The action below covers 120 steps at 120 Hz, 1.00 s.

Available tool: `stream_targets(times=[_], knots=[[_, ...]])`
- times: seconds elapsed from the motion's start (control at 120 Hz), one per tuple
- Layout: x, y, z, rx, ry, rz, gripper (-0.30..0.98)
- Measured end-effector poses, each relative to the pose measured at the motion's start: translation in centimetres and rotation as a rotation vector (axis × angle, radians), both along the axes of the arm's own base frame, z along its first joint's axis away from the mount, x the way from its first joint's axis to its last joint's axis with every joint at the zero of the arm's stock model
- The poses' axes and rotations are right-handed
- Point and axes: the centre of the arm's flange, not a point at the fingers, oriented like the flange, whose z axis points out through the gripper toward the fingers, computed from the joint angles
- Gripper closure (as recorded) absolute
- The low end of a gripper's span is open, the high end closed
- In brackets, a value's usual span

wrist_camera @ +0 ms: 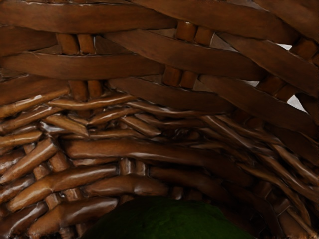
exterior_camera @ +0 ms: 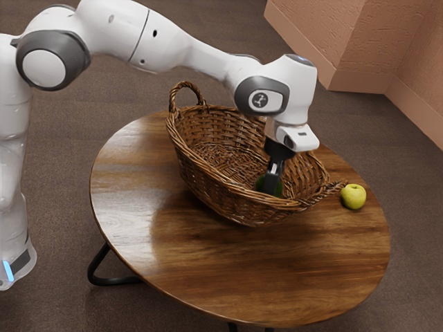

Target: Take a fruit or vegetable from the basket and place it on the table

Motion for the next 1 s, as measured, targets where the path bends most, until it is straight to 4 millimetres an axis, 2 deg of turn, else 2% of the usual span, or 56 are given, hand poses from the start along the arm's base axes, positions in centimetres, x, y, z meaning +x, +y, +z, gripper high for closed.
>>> stream_targets(times=[0.083,0.183,0.267,0.392,0.467,0.575,0.617,0.658,0.8,0.917,1.0], knots=[[-0.2,0.4,0.8,0.005,0.0,0.013,0.38],[-1.2,1.0,3.1,0.012,-0.01,0.033,0.38],[-2.6,2.1,6.2,0.018,-0.031,0.06,0.37],[-5.2,4.9,11.4,0.049,-0.054,0.118,0.37],[-6.5,8.1,14.3,0.09,-0.05,0.184,0.37],[-9.3,18.1,16.3,0.121,-0.003,0.386,0.37],[-10.8,20.4,17.3,0.129,0.007,0.438,0.38],[-12.0,21.2,18.2,0.132,0.01,0.465,0.38],[-16.2,22.3,21.8,0.125,0.002,0.518,0.38],[-18.7,25.7,22.0,0.135,0.06,0.608,0.39],[-20.1,26.9,21.8,0.152,0.108,0.653,0.39]])
